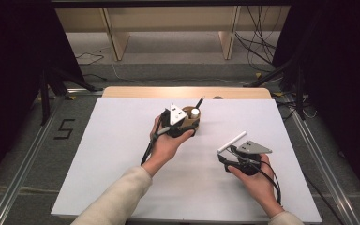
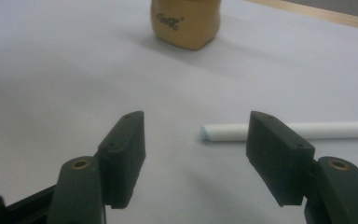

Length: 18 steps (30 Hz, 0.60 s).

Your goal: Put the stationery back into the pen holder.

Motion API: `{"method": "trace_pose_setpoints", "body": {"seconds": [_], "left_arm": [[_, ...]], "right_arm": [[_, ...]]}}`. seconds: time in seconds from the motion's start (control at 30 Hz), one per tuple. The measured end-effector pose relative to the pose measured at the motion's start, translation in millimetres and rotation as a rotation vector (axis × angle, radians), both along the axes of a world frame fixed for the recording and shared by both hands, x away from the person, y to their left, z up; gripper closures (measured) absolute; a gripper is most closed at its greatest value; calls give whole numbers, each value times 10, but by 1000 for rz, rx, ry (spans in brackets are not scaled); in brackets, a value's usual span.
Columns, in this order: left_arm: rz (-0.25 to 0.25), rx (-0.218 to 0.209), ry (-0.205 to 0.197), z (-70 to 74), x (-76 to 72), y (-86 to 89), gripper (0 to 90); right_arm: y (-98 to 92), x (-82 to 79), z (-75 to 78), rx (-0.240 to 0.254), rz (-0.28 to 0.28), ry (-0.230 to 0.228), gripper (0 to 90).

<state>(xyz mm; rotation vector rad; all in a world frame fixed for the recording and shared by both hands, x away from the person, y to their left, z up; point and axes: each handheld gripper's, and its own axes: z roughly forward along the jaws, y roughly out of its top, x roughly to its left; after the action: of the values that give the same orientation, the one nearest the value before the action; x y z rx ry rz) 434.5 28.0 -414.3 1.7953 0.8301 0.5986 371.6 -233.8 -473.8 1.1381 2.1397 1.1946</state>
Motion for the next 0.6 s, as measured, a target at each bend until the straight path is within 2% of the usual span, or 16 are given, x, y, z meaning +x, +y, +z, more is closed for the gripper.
{"method": "trace_pose_setpoints", "body": {"seconds": [0.1,0.17,0.3,0.6], "left_arm": [[-21,0,14,-102,-90,-12,426],[-46,3,37,-181,-133,-34,429],[-77,25,60,-328,-182,-107,437],[-127,66,86,-529,-163,-379,453]], "right_arm": [[-57,19,1,-3,-15,3,375],[-86,31,-3,-4,-28,7,374],[-132,50,-5,-3,-52,13,369],[-218,80,-10,-5,-95,23,361]]}}
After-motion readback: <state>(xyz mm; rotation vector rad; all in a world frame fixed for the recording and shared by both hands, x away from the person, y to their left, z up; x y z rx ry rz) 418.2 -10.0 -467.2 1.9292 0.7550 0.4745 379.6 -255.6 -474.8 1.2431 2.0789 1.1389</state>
